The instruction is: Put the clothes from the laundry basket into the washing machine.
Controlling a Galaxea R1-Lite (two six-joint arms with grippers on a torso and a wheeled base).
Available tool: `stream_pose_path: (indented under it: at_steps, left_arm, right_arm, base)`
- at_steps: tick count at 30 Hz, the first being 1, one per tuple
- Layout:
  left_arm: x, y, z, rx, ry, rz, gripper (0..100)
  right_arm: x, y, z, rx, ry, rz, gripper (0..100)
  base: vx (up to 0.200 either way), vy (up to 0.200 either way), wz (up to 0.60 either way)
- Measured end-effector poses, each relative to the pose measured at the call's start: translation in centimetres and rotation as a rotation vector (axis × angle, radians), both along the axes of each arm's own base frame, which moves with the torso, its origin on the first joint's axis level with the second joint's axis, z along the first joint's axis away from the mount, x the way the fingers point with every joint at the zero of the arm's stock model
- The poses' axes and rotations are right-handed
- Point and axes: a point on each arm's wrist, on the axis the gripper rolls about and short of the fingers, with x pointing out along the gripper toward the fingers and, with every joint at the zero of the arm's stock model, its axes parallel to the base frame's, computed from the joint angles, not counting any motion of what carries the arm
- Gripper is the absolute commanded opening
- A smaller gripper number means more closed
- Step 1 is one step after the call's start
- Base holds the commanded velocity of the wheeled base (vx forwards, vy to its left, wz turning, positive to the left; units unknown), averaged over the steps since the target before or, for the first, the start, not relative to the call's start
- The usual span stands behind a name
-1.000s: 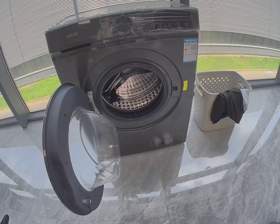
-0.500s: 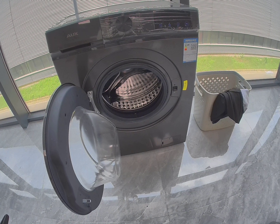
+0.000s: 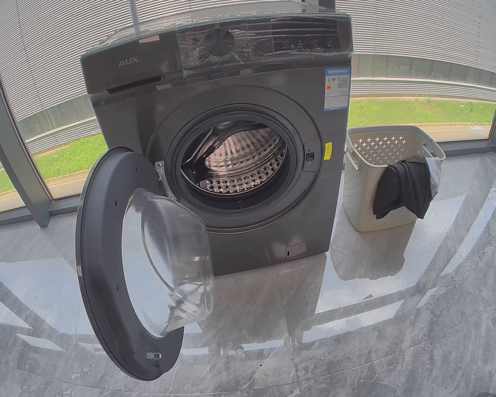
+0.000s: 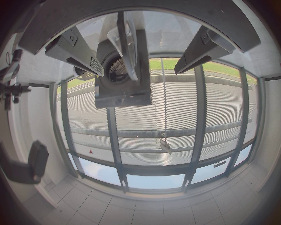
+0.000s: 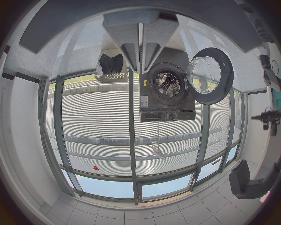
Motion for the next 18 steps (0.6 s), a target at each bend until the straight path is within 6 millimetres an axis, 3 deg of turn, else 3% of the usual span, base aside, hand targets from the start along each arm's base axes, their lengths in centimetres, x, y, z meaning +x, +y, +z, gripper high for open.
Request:
stream_pose_path:
  at_steps: [1, 5, 9, 13, 18]
  left_arm:
    - [0.1, 0.0, 1.2, 0.003, -0.006, -0.018, 0]
    - [1.6, -0.1, 5.5, 0.023, 0.021, -0.1, 0]
    - [5.1, -0.8, 8.5, 0.046, 0.117, -0.183, 0]
    - [9.8, -2.1, 9.6, 0.072, 0.233, -0.28, 0]
    - [16.0, -4.4, 9.5, 0.097, 0.274, -0.408, 0]
  right_arm:
    - [0.0, 0.0, -0.1, 0.0, 0.004, 0.0, 0]
    - [0.0, 0.0, -0.3, 0.0, 0.023, 0.003, 0]
    - [0.0, 0.0, -0.5, -0.001, 0.04, 0.005, 0]
    - [0.1, 0.0, -0.6, -0.004, 0.057, 0.016, 0]
    - [0.1, 0.1, -0.9, -0.018, 0.084, 0.034, 0]
  base:
    - [0.0, 0.0, 0.0]
    - [0.0, 0.0, 0.0]
    - [0.0, 0.0, 0.0]
    - [0.0, 0.0, 0.0]
    - [0.0, 0.0, 0.0]
